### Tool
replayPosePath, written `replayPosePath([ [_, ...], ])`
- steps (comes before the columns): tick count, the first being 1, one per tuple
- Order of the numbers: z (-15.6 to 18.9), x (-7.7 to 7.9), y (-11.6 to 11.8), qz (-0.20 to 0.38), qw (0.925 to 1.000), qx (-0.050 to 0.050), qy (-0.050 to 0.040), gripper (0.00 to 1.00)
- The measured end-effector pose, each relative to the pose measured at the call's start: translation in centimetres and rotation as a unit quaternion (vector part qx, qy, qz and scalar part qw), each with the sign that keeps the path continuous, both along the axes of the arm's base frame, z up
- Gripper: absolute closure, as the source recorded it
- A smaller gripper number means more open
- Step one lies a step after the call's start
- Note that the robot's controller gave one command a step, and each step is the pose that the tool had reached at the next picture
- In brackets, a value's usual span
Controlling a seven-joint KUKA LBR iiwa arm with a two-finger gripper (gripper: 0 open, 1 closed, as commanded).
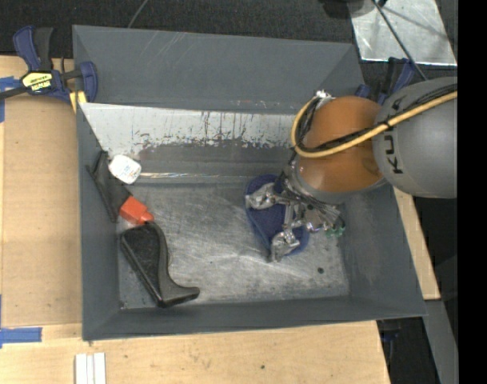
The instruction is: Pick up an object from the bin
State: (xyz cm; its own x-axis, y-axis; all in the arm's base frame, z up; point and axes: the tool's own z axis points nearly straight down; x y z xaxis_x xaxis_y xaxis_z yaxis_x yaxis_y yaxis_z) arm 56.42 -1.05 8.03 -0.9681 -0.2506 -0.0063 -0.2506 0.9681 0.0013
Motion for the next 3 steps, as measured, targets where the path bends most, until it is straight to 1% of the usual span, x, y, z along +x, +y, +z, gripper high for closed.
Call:
replayPosePath([
  [1, -0.9, 4.6, -2.9, -0.047, 0.9987, 0.007, 0.0202, 0.0],
  [2, -0.9, 5.5, -6.5, 0.029, 0.9994, 0.007, 0.0161, 0.0],
  [3, -0.8, 5.3, -10.0, 0.065, 0.9978, 0.004, 0.0084, 0.0],
])
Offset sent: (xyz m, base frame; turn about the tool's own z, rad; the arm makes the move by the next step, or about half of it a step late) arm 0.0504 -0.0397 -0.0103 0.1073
